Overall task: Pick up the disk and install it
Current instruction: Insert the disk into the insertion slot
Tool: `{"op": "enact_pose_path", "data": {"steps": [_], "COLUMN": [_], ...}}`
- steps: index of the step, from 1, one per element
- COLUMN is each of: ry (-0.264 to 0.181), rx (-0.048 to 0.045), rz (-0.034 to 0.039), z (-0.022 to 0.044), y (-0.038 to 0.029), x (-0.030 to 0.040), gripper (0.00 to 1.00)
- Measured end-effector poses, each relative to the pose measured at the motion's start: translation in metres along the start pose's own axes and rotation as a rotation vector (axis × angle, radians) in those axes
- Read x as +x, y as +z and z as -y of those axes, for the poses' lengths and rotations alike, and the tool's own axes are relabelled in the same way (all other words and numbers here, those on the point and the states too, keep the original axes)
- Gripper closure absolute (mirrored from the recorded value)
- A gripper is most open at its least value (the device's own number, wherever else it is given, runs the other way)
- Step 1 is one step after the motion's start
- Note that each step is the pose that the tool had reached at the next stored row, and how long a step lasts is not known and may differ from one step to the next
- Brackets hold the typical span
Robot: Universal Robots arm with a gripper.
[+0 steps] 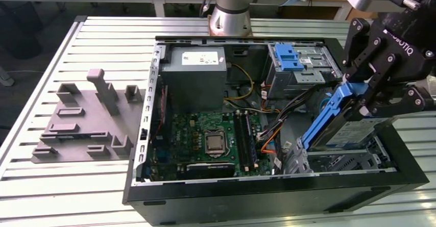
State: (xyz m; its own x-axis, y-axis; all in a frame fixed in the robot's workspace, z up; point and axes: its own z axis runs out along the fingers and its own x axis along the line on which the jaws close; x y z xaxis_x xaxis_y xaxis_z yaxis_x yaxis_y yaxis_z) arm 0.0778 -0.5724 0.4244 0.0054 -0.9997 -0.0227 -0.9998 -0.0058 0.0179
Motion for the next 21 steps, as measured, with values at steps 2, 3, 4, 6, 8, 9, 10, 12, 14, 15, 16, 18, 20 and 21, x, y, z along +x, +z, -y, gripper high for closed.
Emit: {"op": "enact_pose_path", "data": {"steps": [2,3,4,6,8,9,10,12,14,15,16,18,20,21], "ry": [0.000,0.000,0.000,0.000,0.000,0.000,0.000,0.000,0.000,0.000,0.000,0.000,0.000,0.000], "rx": [0.0002,0.0003,0.0003,0.0004,0.0005,0.0006,0.0007,0.0006,0.0006,0.0006,0.0007,0.0007,0.0007,0.0007], "rz": [-0.0001,-0.0001,-0.0001,-0.0003,0.0000,0.0002,0.0003,-0.0001,0.0000,0.0000,0.0000,0.0000,-0.0002,-0.0001], "z": [0.0000,0.0001,0.0000,0.0001,0.0001,0.0001,0.0001,0.0002,0.0002,0.0003,0.0003,0.0004,0.0004,0.0005], "y": [0.0013,0.0017,0.0018,0.0019,0.0031,0.0042,0.0059,0.0094,0.0130,0.0148,0.0166,0.0204,0.0239,0.0257], "x": [0.0000,0.0000,0.0000,0.0000,0.0000,0.0001,0.0002,0.0002,0.0003,0.0003,0.0004,0.0005,0.0005,0.0006], "gripper": [0.64,0.64,0.64,0.62,0.62,0.56,0.56,0.56,0.56,0.58,0.58,0.70,0.76,0.82]}}
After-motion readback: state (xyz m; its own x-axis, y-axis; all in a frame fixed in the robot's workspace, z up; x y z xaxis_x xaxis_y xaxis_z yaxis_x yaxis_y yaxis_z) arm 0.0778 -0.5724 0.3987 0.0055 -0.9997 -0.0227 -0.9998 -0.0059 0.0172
